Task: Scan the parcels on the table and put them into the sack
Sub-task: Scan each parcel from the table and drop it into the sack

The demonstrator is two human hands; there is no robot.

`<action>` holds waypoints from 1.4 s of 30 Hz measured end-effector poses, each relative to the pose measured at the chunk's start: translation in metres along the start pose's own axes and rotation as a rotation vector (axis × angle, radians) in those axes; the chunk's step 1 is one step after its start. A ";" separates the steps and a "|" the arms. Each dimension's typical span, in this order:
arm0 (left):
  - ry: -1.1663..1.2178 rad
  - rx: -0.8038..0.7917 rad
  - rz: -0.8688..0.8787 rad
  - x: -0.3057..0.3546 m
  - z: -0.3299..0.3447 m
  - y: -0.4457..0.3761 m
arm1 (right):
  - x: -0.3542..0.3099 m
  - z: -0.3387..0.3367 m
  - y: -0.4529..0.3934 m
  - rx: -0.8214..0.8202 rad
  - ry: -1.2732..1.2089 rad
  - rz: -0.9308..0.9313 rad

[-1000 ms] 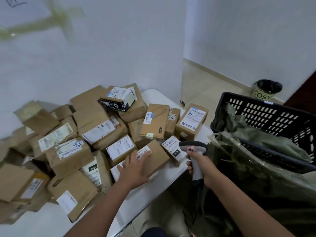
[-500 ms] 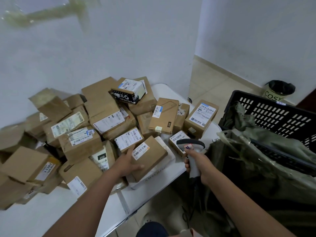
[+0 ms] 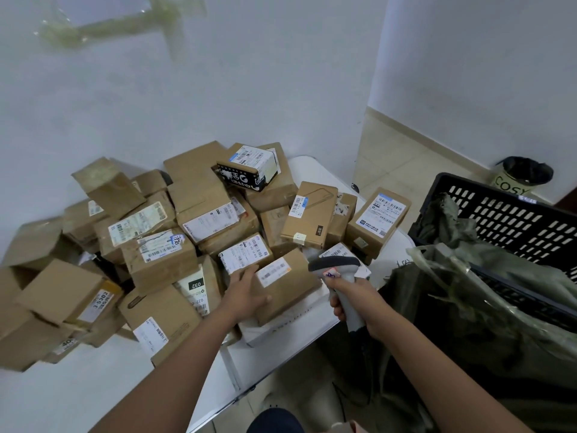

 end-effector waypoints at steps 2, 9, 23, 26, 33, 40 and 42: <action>0.038 0.062 0.064 0.005 -0.002 0.006 | -0.013 0.005 0.001 -0.020 0.087 -0.035; 0.084 -0.074 0.097 -0.010 0.015 0.015 | -0.062 0.015 0.006 -0.070 0.253 -0.109; 0.139 -0.060 0.082 -0.018 0.017 0.013 | -0.083 0.032 0.012 -0.132 0.386 -0.131; 0.151 -0.061 0.081 -0.017 0.018 0.014 | -0.085 0.032 0.012 -0.123 0.407 -0.137; 0.137 -0.055 0.093 -0.015 0.018 0.014 | -0.084 0.031 0.014 -0.124 0.438 -0.143; 0.122 -0.055 0.097 -0.013 0.017 0.015 | -0.085 0.031 0.016 -0.115 0.427 -0.160; 0.110 -0.055 0.090 -0.013 0.017 0.015 | -0.085 0.029 0.015 -0.111 0.424 -0.159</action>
Point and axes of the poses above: each hand's wrist, its own y-axis away from the middle knuckle, its own z-axis out of the palm, x = y × z, the point moved 10 cm from there along -y, towards the middle knuckle, and after that the axes turned 9 degrees about y, right-handed, at the moved point
